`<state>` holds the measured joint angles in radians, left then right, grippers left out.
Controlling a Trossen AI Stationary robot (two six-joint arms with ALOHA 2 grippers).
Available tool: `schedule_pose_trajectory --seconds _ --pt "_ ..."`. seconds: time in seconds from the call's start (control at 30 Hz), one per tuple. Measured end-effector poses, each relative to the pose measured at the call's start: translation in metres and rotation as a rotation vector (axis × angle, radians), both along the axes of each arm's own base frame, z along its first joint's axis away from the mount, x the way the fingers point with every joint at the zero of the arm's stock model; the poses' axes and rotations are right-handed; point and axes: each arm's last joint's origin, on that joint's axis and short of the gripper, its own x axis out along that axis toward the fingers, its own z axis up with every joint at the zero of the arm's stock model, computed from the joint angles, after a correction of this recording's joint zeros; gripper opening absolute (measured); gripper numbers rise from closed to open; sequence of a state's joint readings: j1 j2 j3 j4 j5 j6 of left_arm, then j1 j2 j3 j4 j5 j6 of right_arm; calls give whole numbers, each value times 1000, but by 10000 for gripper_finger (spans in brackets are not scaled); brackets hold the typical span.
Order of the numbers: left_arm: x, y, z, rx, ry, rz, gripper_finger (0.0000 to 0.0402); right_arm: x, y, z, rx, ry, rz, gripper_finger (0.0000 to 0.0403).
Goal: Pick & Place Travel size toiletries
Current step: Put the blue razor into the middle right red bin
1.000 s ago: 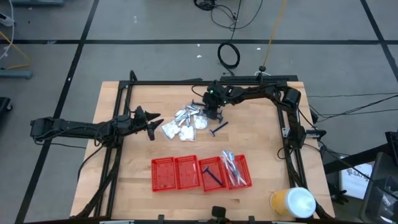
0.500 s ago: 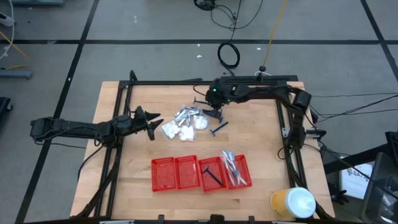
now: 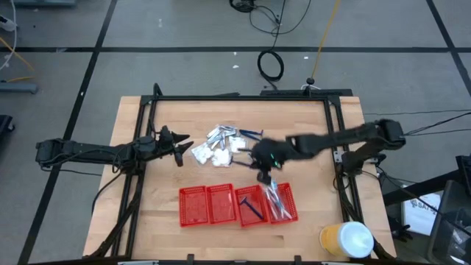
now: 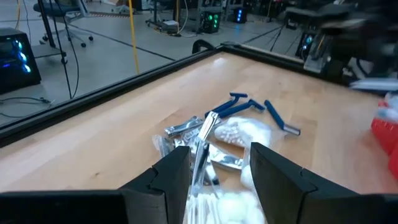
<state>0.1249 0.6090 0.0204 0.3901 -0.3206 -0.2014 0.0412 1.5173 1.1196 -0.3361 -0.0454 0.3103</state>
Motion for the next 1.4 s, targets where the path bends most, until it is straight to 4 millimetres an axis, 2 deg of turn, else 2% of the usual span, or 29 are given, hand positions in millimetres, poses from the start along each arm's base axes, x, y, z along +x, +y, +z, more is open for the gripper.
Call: schedule_pose_trajectory --seconds 0.07,0.27,0.47,0.6,0.73,0.97,1.13,1.27,1.4 --pt "0 0 0 5 -2 0 166 -8 26 -1 34 -47 -54 17" --pt "0 0 0 -9 0 22 166 -25 90 -26 116 -143 -176 17" --pt "-1 1 -2 -17 13 30 166 -28 134 -39 185 -214 -207 17" --pt "-1 1 -2 -43 0 40 166 -31 154 -47 201 -228 -160 17" --pt "-1 1 -2 -62 -10 44 166 -31 160 -57 206 -197 -165 33" --pt "-1 1 -2 -105 -32 53 166 -30 160 -63 222 -181 -191 119" --pt "-1 0 -4 -108 -14 51 166 -30 159 -62 197 -185 -171 165" --pt "-2 0 -7 -111 18 53 166 -26 151 -59 144 -200 -148 188" --pt "-2 0 -8 -112 26 54 166 -22 135 -45 69 -249 -116 193"
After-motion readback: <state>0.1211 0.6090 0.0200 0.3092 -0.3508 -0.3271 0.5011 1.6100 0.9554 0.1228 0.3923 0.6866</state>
